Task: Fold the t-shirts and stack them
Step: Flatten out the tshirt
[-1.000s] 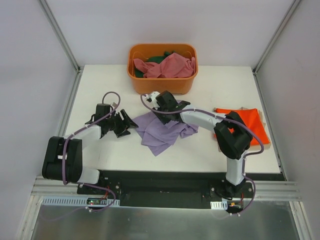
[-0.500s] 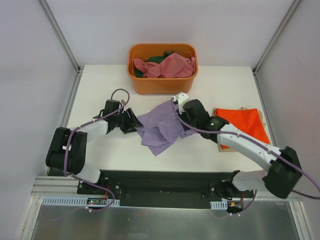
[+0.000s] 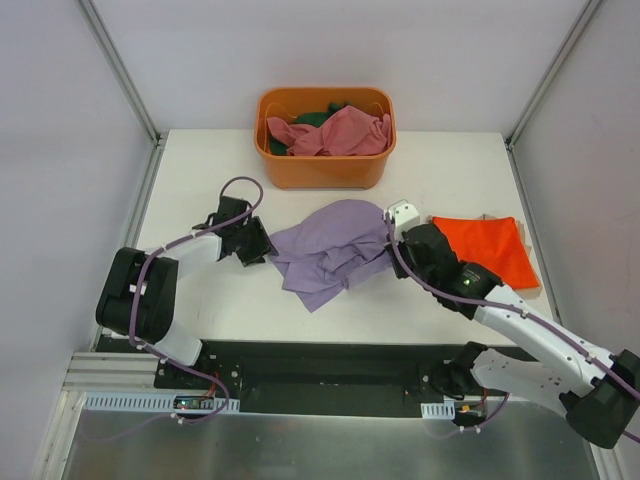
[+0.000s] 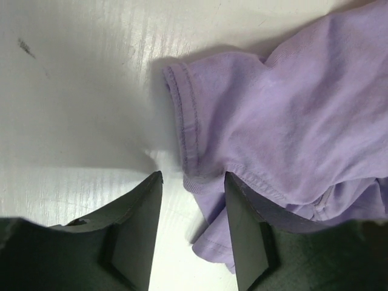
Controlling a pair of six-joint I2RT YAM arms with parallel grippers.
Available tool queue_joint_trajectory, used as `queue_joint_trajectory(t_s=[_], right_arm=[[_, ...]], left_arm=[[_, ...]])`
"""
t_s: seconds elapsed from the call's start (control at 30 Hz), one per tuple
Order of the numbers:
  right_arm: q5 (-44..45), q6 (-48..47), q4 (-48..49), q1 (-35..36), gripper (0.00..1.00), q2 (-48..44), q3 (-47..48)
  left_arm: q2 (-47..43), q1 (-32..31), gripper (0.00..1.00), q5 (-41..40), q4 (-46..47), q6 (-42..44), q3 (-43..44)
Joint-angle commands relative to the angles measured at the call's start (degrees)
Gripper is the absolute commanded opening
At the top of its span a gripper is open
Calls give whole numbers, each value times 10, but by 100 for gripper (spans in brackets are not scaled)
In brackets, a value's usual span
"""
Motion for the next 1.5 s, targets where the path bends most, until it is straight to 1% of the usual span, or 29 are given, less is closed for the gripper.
queue_joint_trajectory(t_s=[0.0,0.1,0.13,0.17,0.2,0.23,0.3,0.4,0.5,0.63,0.7,0.77,0.87,1.03,1.17,1.23,1.37,1.43,1.47], right_arm=[[18,13,-2,-5,1,-22,-9],[22,15,-9,-6,0,-23,-14],[26,15,-12,-5,1,-24,-14],[30,14,-14,-6,1,-27,-14],[33,13,-15,-5,1,-29,-14],[37,10,-16,-7,1,-31,-14],[58,-2,-29,-9,1,-37,-4],[109,-10,-48,-19,1,-55,19],[136,-22,-55,-34,1,-81,49],[146,-39,-60,-41,1,-134,104],[128,-41,-63,-41,1,-157,143],[90,-37,-67,-41,1,-174,188],[-8,-9,-77,-41,1,-188,268],[-195,37,-88,-41,1,-164,418],[-255,44,-121,-41,0,-120,535],[-260,48,-128,-41,1,-102,573],[-246,33,-126,-41,1,-73,610],[-203,11,-125,-41,1,-54,615],[-166,-11,-123,-41,1,-44,615]], left_arm=[[16,-19,39,-3,-12,6,35],[17,-30,28,1,-12,4,43],[15,-31,22,-2,-12,5,43],[13,-31,13,-1,-12,5,44],[9,-31,2,-2,-13,5,44],[3,-31,0,-3,-14,4,43],[-23,-31,0,-14,-15,2,37],[-112,-30,0,-63,-16,4,23],[-221,-27,0,-115,-34,19,29],[-364,-26,0,-187,-58,48,71],[-419,-25,0,-207,-70,67,107],[-458,-24,0,-214,-81,82,151],[-501,-25,0,-210,-92,102,226],[-517,-25,0,-166,-96,147,370],[-504,-25,0,-147,-114,188,484],[-495,-25,0,-138,-123,199,538],[-469,-25,0,-141,-130,213,573],[-447,-25,0,-165,-132,221,576],[-433,-25,0,-182,-132,227,575]])
